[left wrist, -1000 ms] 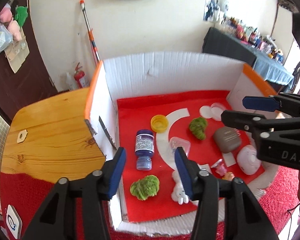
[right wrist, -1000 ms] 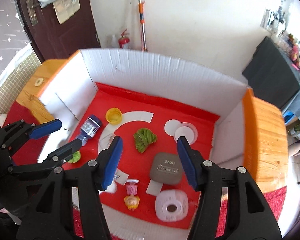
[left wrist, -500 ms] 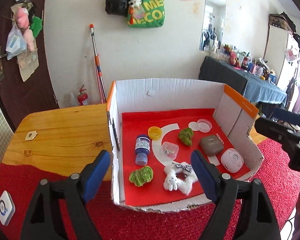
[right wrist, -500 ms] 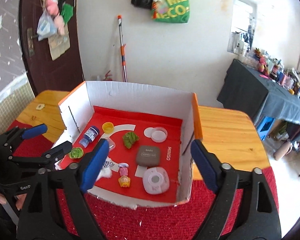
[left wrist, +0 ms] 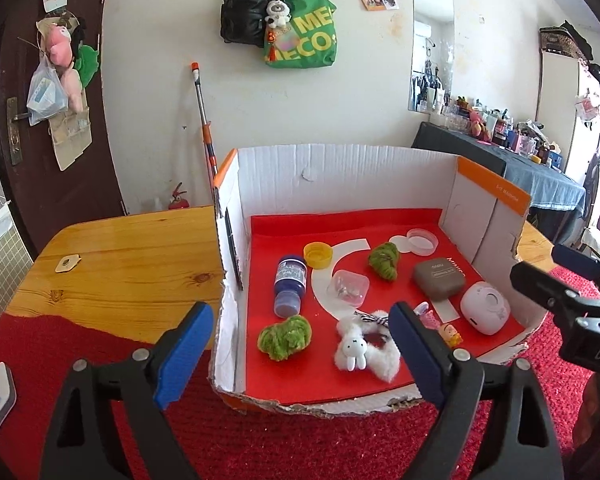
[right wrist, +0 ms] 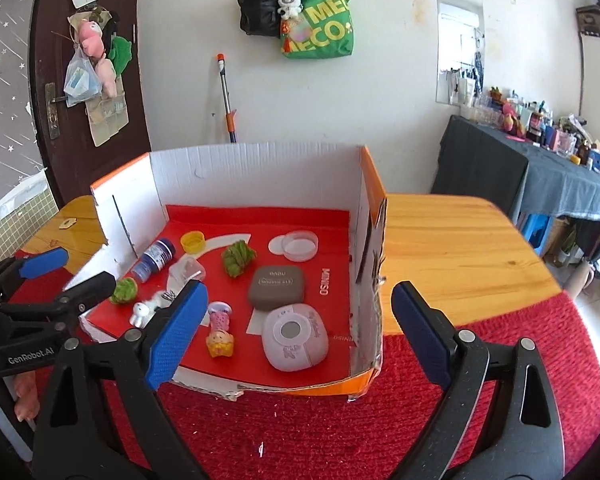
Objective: Organize objects
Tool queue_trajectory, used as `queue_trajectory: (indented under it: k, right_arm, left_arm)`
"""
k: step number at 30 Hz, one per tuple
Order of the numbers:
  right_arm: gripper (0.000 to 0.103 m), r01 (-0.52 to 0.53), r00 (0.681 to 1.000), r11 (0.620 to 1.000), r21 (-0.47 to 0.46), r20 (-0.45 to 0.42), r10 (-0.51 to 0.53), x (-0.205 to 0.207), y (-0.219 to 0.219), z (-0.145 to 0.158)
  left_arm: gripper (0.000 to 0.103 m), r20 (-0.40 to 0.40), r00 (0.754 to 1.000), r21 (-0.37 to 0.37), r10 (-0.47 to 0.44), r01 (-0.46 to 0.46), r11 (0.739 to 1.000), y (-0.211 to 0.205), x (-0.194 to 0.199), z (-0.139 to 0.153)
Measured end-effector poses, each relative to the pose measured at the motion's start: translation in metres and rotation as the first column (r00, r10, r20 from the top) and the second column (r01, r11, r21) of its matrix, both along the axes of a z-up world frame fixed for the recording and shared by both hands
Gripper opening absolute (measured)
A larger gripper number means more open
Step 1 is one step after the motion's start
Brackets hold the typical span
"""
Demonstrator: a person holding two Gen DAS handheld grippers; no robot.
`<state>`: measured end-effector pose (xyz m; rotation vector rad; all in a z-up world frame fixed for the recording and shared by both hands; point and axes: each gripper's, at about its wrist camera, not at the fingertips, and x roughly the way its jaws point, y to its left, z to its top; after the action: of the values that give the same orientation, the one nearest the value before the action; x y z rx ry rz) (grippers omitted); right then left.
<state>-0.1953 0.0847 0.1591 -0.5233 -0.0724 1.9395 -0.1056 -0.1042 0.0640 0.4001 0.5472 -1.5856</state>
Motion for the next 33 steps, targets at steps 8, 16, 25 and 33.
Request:
queue_trajectory:
  k: [8, 16, 25, 33]
  right_arm:
    - [0.094, 0.002, 1.0, 1.0, -0.009, 0.013, -0.001, -0.001, 0.015, -0.01]
    - [0.094, 0.003, 0.998, 1.0, -0.015, 0.062, -0.002, -0.006, 0.017, -0.02]
    - [0.094, 0.007, 0.997, 1.0, -0.008, 0.071, -0.007, -0.006, 0.016, -0.022]
    - [0.094, 0.015, 0.998, 1.0, -0.009, 0.06, -0.014, -0.004, 0.016, -0.02]
  left_arm:
    - [0.091, 0.004, 0.999, 0.008, 0.044, -0.044, 0.999, -0.006, 0.001, -0.011]
    - [0.096, 0.017, 0.999, 0.006, 0.036, -0.036, 0.999, -0.005, -0.005, -0.015]
    - [0.096, -0.004, 0.998, 0.015, 0.055, -0.055, 0.998, -0.007, -0.001, -0.017]
    - [0.096, -0.021, 0.998, 0.008, 0.067, -0.067, 0.998, -0.007, 0.002, -0.017]
